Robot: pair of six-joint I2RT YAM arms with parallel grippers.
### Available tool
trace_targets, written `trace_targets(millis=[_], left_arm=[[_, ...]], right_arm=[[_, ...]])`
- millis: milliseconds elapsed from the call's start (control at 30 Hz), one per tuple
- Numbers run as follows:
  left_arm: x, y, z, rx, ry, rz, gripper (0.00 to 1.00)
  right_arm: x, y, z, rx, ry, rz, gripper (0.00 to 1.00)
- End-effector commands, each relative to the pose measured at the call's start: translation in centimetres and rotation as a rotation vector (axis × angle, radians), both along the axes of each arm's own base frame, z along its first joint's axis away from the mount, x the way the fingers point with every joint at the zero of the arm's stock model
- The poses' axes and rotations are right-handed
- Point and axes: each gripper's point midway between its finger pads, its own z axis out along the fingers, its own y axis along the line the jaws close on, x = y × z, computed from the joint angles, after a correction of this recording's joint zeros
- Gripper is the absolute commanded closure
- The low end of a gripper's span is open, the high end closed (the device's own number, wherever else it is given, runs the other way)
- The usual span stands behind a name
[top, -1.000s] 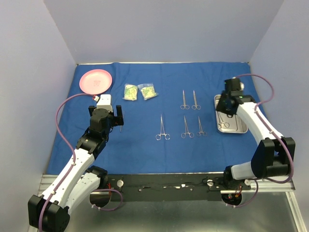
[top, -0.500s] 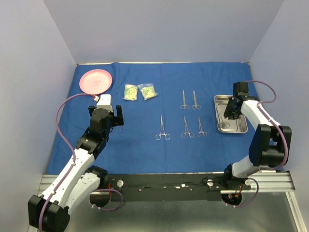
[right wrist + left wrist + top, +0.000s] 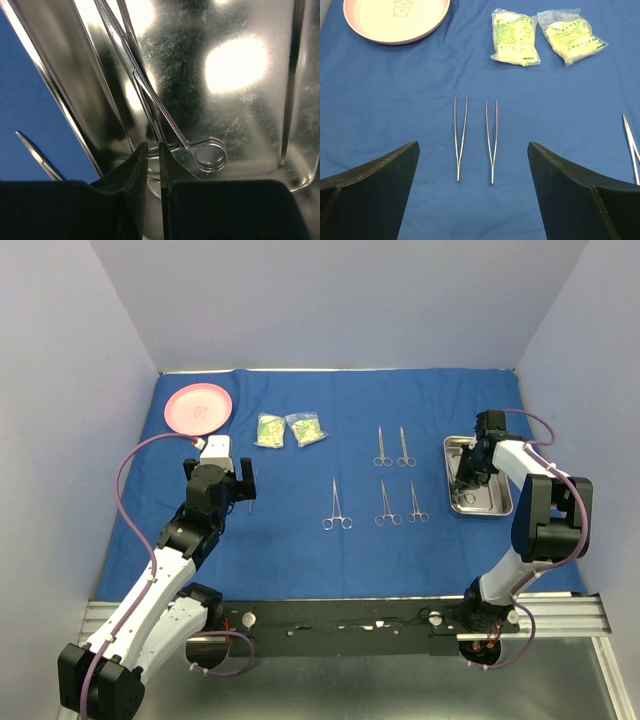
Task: Open and lay out the surgical kit
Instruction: Pick up the medical item from the container.
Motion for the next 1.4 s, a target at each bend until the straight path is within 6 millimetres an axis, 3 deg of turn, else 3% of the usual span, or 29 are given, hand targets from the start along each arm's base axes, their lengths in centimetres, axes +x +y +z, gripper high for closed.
trace_targets(millis=[0,300,500,700,800,1367], left_arm=[[0.2,0.0,0.5,-0.002,-0.021,0.003,0.02],[0.2,0.0,0.6,-0.004,-0.025,0.003,0.02],[0.2,0.0,0.7,-0.004,-0.027,0.003,0.02],[0.2,-0.1,0.7,-0.004,-0.028,0.001,0.02],[0.2,-0.1,0.6,-0.004,-0.026,0.000,0.02],[0.2,0.0,0.7,-0.001,-0.030,0.002,0.02]], right_arm=[[0.8,-0.1,-0.7,-0.007,0.015,0.022,0.78],[-0.1,-1.4,-2.1,-0.113,0.105,0.005,0.78],[-0.1,-2.3,-1.4,-0.175,0.117,-0.020,0.78],[1.7,-1.6,1.4,-0.141,0.010,0.006,0.78],[2.0,-1.3,1.5,-0.129,0.013,0.023,0.78],[0.9,-0.2,-2.4,-0.062,0.134,0.080,0.79]])
